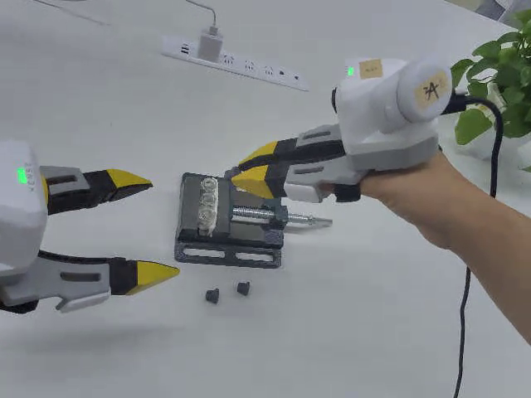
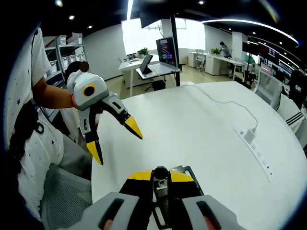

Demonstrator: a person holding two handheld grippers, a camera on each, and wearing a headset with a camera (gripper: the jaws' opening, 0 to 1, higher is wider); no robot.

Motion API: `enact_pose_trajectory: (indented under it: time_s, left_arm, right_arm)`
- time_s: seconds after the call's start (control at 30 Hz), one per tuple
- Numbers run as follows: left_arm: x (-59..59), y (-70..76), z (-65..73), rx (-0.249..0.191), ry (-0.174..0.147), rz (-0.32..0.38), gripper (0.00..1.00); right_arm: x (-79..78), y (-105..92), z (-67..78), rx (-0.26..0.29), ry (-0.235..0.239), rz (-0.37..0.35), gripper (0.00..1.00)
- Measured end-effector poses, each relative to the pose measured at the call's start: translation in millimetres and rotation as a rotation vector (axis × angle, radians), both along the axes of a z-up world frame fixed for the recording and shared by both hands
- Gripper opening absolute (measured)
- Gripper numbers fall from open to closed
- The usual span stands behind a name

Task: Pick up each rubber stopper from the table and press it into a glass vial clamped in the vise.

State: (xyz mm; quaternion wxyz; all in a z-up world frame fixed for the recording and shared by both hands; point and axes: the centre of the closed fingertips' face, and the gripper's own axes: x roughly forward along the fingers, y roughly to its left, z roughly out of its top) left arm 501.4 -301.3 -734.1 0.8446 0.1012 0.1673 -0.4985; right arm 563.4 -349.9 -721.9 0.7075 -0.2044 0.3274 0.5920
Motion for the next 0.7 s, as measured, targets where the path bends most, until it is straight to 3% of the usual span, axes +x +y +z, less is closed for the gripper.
enact_pose_trajectory:
  time_s: [0.37, 0.47, 0.7]
  left_arm:
    - [7.2, 10.2, -17.0, -0.008, 0.029, 0.02, 0.67]
    - [8.9, 10.5, -21.4, -0.006, 0.026, 0.026, 0.73]
    - [10.2, 10.8, -31.5, 0.003, 0.048, 0.018, 0.75]
  right_arm:
    - [24.0, 3.4, -39.4, -0.169, -0.005, 0.089, 0.05]
    - [28.5, 3.4, -48.9, -0.222, -0.019, 0.123, 0.05]
    - [33.1, 5.8, -67.2, -0.33, -0.055, 0.22, 0.05]
